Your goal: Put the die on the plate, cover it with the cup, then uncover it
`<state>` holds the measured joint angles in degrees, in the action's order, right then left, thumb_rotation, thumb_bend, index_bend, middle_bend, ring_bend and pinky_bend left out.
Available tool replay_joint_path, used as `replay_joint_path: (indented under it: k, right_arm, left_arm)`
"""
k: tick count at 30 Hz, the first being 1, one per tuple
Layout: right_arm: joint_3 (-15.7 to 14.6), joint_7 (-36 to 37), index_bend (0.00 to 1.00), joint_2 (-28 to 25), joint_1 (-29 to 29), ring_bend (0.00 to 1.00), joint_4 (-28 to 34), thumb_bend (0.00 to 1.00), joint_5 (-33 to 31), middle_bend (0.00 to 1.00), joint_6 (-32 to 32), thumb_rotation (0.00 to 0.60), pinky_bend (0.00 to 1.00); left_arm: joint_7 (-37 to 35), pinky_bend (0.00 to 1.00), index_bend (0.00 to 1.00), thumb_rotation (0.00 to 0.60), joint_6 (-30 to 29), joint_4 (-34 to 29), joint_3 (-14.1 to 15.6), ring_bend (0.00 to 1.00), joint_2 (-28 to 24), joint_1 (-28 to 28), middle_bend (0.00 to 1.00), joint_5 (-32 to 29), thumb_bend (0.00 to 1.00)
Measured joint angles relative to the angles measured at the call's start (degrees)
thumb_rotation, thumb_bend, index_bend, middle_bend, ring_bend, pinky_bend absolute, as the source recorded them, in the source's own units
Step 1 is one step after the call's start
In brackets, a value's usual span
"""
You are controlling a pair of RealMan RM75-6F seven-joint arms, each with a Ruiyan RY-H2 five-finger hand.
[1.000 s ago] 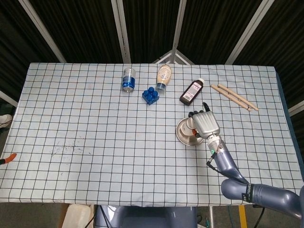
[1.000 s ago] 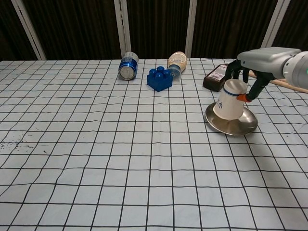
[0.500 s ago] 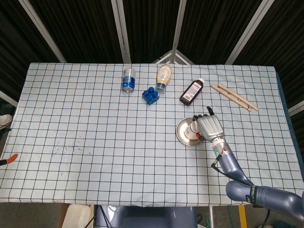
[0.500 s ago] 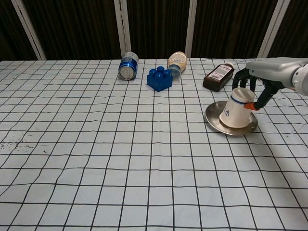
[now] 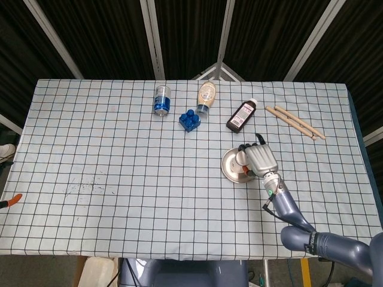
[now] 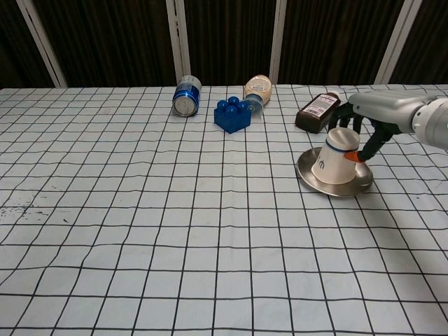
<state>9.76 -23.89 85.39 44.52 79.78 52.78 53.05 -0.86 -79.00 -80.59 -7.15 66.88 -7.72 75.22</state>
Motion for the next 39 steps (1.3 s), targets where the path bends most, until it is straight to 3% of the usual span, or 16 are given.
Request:
replay_joint_path:
  k: [16, 30, 39]
  right_arm:
    - [0.3, -0.2, 0.48, -0.9, -0.1, 0.37, -2.5, 0.43, 0.3, 0.4, -0.3, 0.6, 0.0]
    - [-4.0, -2.3, 0.49, -6.0, -3.0, 0.37, 6.4, 0.43, 3.4, 0.4, 0.6, 0.6, 0.0]
    - [-4.2, -4.1, 0.49, -4.4, -2.2, 0.37, 9.2, 0.44, 5.5, 0.4, 1.1, 0.6, 0.0]
  left_arm:
    - [-0.2, 0.06, 0.24, 0.6, 0.0, 0.1, -0.1, 0.0, -0.1, 0.0, 0.0, -0.2, 0.22]
    - [0.6, 0.06, 0.24, 0.6, -0.2, -0.4, 0.2, 0.0, 0.1, 0.0, 0.0, 0.3, 0.22]
    - [0.5, 0.06, 0.24, 0.6, -0.3, -0.4, 0.2, 0.0, 0.0, 0.1, 0.0, 0.3, 0.22]
